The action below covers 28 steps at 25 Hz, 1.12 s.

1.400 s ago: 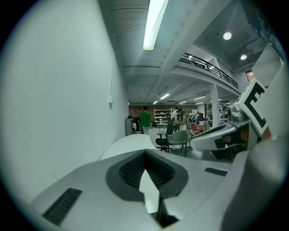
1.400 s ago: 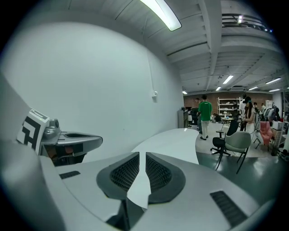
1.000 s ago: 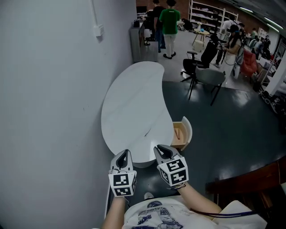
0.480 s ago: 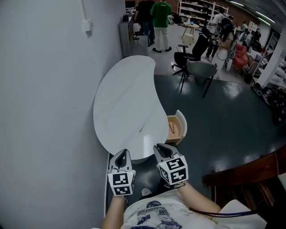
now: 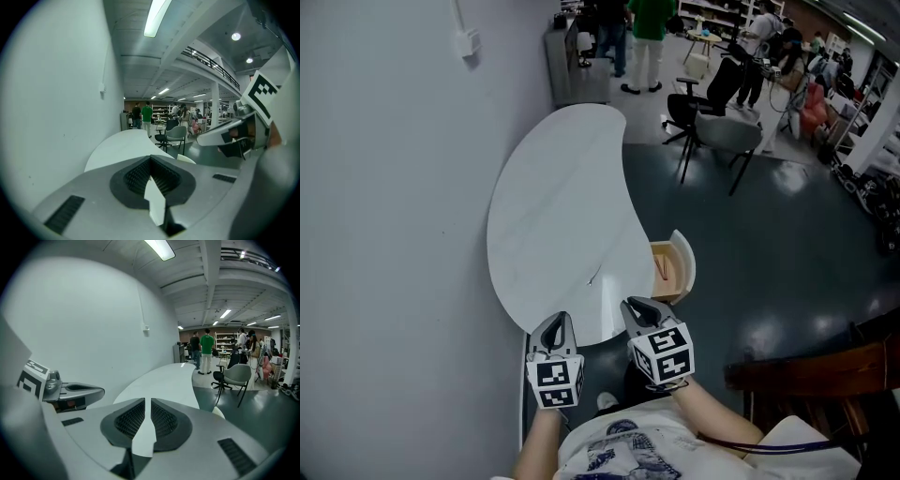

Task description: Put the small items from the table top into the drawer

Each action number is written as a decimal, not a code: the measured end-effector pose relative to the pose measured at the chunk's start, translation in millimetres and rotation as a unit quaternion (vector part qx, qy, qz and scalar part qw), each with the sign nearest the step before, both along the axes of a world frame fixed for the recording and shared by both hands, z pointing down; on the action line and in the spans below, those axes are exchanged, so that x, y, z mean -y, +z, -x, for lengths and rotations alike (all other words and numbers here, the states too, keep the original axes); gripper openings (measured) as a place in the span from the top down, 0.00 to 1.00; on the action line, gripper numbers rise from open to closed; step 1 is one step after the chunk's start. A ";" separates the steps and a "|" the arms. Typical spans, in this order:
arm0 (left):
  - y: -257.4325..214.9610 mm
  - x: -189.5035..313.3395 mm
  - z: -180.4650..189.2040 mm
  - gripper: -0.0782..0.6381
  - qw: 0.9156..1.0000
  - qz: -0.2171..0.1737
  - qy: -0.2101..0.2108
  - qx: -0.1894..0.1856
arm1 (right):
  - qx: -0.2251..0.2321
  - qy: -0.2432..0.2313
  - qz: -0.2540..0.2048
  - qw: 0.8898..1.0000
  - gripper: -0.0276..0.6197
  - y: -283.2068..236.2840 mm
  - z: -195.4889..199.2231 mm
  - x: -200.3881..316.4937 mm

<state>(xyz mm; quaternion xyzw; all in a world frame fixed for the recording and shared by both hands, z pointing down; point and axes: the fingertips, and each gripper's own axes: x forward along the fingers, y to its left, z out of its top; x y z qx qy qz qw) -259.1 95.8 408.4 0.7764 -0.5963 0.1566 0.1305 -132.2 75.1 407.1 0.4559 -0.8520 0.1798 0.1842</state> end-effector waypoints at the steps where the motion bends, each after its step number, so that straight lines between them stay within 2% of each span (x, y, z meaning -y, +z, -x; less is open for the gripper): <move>1: 3.5 9.4 -1.0 0.86 1.000 0.003 0.000 0.001 | 0.001 -0.001 0.004 1.000 0.87 4.1 -1.3 9.7; 10: 42.1 88.3 -18.0 0.86 0.999 0.051 0.006 0.014 | 0.005 -0.017 0.026 0.999 0.87 26.6 -12.7 103.3; 21: 81.5 148.7 -41.9 0.85 0.994 0.104 0.008 0.012 | 0.007 -0.052 0.062 0.997 0.87 60.4 -23.7 173.2; 25: 98.9 165.6 -48.0 0.79 0.991 0.134 0.002 -0.013 | 0.006 -0.059 0.069 0.996 0.87 68.8 -28.5 192.5; 28: 110.8 175.3 -50.9 0.75 0.989 0.150 0.003 -0.016 | 0.005 -0.067 0.075 0.995 0.87 75.0 -31.1 202.6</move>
